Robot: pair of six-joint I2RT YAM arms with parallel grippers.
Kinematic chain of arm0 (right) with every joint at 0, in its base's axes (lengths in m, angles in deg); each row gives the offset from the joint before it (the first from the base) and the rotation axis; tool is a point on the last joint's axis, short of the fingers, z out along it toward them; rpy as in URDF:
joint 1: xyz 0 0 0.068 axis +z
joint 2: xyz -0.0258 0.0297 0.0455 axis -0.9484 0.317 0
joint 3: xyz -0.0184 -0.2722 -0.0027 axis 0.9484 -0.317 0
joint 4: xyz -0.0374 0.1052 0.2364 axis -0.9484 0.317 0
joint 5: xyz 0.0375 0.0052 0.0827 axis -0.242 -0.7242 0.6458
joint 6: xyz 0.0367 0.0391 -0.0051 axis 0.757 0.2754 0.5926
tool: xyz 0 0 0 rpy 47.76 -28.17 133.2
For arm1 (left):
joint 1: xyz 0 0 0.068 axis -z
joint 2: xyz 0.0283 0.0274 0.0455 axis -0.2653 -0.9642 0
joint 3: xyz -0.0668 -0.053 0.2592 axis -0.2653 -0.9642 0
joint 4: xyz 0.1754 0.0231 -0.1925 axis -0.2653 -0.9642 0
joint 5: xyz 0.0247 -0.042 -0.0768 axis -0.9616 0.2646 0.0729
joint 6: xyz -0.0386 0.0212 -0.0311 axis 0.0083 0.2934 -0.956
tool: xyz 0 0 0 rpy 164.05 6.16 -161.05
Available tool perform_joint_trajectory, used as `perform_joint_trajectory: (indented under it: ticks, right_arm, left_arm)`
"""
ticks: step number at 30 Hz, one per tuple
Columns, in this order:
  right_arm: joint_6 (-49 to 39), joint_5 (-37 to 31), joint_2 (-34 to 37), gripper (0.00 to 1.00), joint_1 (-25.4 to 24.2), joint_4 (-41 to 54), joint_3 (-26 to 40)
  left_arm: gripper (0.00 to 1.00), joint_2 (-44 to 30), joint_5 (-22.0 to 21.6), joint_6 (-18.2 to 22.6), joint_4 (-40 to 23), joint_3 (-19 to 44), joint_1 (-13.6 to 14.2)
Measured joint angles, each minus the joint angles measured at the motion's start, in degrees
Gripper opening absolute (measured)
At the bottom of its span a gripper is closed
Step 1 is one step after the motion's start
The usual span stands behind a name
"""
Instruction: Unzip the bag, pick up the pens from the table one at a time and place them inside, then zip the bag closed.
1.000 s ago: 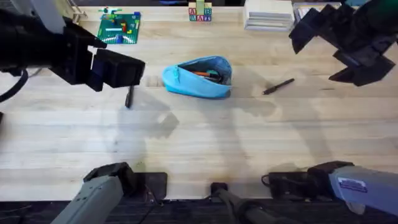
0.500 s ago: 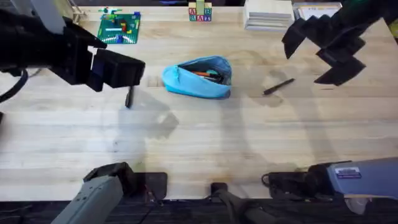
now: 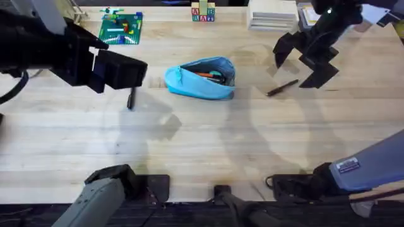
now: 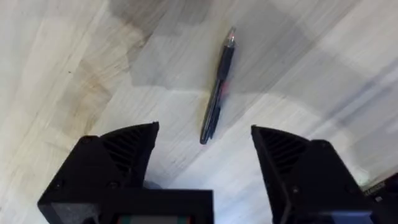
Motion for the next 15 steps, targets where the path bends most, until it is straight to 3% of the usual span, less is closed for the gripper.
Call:
perform_joint_trajectory:
  ticks: [7, 15]
  right_arm:
    - [0.6, 0.0, 0.2, 0.916, -1.3, -2.4, -1.0]
    - [1.3, 0.2, 0.2, 0.918, -2.1, -8.2, -6.7]
  left_arm:
    - [0.993, 0.0, 0.0, 0.0, 0.0, 0.0, 0.0]
    - [0.993, 0.0, 0.0, 0.0, 0.0, 0.0, 0.0]
